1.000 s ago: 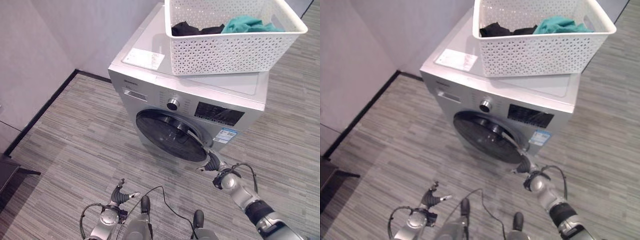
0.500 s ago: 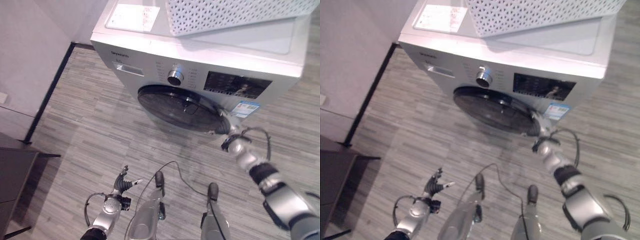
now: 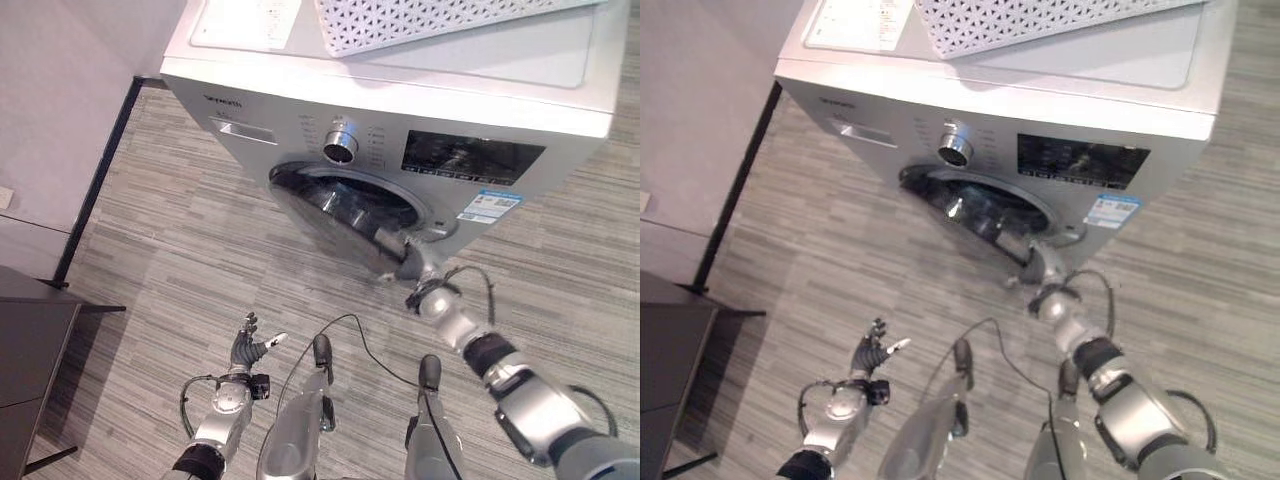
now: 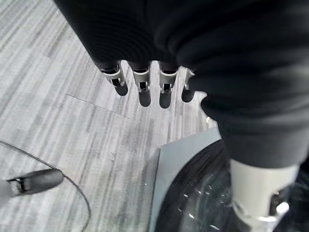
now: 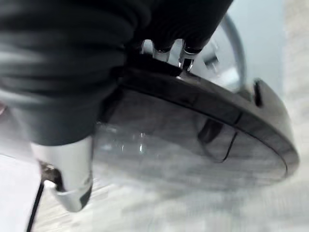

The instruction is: Grab the laundry basket,head to the washer,open it,put in the laundry and shut it.

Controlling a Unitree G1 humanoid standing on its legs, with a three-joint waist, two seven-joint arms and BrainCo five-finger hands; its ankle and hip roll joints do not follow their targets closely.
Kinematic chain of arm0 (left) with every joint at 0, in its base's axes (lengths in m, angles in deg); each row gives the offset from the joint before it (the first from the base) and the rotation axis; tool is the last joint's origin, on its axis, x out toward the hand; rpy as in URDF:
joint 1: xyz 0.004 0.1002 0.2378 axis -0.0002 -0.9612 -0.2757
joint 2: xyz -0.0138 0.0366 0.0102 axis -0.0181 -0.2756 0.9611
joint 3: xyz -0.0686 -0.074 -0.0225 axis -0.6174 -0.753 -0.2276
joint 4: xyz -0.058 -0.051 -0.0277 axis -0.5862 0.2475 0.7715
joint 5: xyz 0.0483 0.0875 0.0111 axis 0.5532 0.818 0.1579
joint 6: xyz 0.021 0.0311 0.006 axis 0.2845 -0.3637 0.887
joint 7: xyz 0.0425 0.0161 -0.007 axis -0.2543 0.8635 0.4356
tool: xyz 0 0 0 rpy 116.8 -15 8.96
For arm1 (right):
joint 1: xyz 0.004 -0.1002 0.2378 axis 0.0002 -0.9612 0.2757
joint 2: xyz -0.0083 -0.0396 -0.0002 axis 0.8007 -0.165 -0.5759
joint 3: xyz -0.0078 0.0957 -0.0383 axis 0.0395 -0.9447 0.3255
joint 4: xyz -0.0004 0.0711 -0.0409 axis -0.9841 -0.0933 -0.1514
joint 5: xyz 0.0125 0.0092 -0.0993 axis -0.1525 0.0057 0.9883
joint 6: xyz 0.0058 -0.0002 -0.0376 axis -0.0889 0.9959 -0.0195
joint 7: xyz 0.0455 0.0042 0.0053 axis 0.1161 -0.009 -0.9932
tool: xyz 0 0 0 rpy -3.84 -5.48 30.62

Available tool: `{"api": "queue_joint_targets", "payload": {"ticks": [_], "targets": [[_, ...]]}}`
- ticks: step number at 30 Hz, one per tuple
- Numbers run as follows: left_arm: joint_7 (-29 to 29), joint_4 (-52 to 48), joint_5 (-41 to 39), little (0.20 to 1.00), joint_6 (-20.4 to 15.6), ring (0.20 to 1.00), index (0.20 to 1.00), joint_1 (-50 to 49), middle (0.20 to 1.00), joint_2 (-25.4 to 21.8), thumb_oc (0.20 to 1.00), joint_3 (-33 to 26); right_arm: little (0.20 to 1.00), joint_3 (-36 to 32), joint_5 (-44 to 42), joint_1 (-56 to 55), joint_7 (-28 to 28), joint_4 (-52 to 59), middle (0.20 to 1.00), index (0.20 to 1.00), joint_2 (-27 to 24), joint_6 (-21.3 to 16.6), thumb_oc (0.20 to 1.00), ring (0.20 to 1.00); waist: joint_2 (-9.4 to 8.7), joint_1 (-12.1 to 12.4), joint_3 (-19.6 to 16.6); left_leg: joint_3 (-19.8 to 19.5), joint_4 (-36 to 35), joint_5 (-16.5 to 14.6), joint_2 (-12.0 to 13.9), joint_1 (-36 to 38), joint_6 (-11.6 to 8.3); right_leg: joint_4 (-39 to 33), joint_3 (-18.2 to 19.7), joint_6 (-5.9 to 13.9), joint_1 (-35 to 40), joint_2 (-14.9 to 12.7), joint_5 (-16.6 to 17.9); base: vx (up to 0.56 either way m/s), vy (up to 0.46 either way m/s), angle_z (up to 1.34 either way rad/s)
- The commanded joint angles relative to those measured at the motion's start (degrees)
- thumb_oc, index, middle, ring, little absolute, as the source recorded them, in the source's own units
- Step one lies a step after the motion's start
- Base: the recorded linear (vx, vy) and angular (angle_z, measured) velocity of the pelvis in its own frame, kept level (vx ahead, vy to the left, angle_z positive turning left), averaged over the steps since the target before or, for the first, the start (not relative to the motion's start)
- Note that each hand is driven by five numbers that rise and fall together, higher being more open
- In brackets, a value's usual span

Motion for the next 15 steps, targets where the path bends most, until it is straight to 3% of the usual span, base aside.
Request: {"api": "queue_joint_targets", "payload": {"ticks": [1,5,9,15], "targets": [[-3.32,2.43,0.76,1.0,0.61,1.0,1.0,2.09,1.0,-3.37,1.0,1.92,1.0,5.08,-6.72,1.38,-3.03,-4.1,1.0,1.0,10.8,-2.03,1.0,1.0,-4.71,4.17,-2.13,0.07,5.2,-7.87,-0.43,0.61,-3.02,0.96,0.43,0.39,-5.92,-5.28,0.16,0.05,-0.018,-0.03],[-4.78,3.12,4.96,1.0,3.54,1.0,1.0,-0.74,1.0,-5.35,1.0,1.22,1.0,8.51,-12.71,-5.04,-6.08,-2.92,1.0,1.0,15.08,-2.19,1.0,1.0,-5.97,4.5,-4.12,0.39,4.82,-8.7,0.75,4.54,-3.32,1.25,-0.87,0.27,-2.25,-4.56,-1.07,0.09,-0.012,0.1],[-5.25,1.43,7.73,1.0,5.12,1.0,1.0,-3.37,1.0,-7.3,1.0,-1.18,1.0,9.82,-11.88,-8.04,-8.21,-1.91,1.0,1.0,14.16,-1.81,1.0,1.0,-6.75,4.6,-5.45,0.23,4.89,-9.43,1.54,7.1,-3.6,1.62,-1.61,0.11,0.49,-4.06,-2.3,0.1,-0.022,0.11],[-4.58,-19.06,17.31,1.0,6.59,1.0,1.0,-13.07,1.0,-15.21,1.0,-10.74,1.0,5.05,-10.77,-13.4,-10.64,-3.21,1.0,1.0,9.86,-0.12,1.0,1.0,-7.51,5.86,-8.99,-0.2,4.44,-10.98,2.63,12.09,-3.88,1.32,-3.19,0.03,5.98,-2.9,-4.43,0.12,-0.033,0.14]]}}
